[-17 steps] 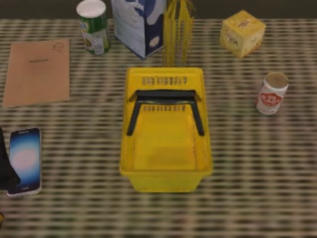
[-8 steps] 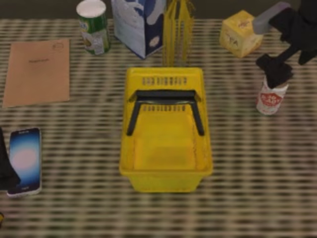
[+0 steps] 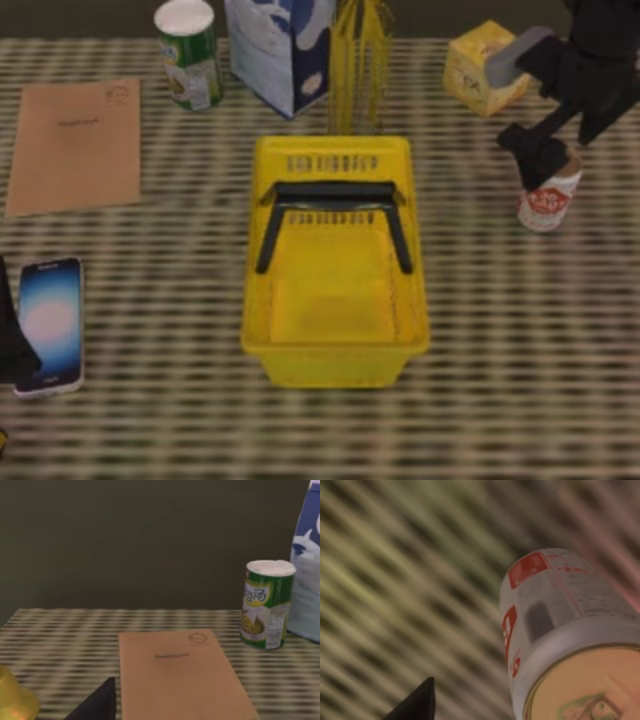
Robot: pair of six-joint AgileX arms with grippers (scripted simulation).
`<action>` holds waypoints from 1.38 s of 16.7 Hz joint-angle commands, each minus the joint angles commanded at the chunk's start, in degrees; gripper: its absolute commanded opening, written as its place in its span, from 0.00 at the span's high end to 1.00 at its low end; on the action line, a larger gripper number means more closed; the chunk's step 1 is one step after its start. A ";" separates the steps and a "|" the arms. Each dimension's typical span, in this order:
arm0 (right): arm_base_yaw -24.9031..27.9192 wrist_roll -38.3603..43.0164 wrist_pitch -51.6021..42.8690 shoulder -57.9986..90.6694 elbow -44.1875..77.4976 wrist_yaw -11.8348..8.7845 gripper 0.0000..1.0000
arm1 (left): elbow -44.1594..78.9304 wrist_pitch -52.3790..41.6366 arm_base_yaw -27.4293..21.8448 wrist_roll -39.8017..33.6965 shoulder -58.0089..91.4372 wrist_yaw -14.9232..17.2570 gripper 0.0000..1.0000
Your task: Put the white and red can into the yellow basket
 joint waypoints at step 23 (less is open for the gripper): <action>0.06 0.07 10.76 0.77 -9.99 0.01 0.68 | 0.00 0.00 0.00 0.00 0.00 0.00 0.00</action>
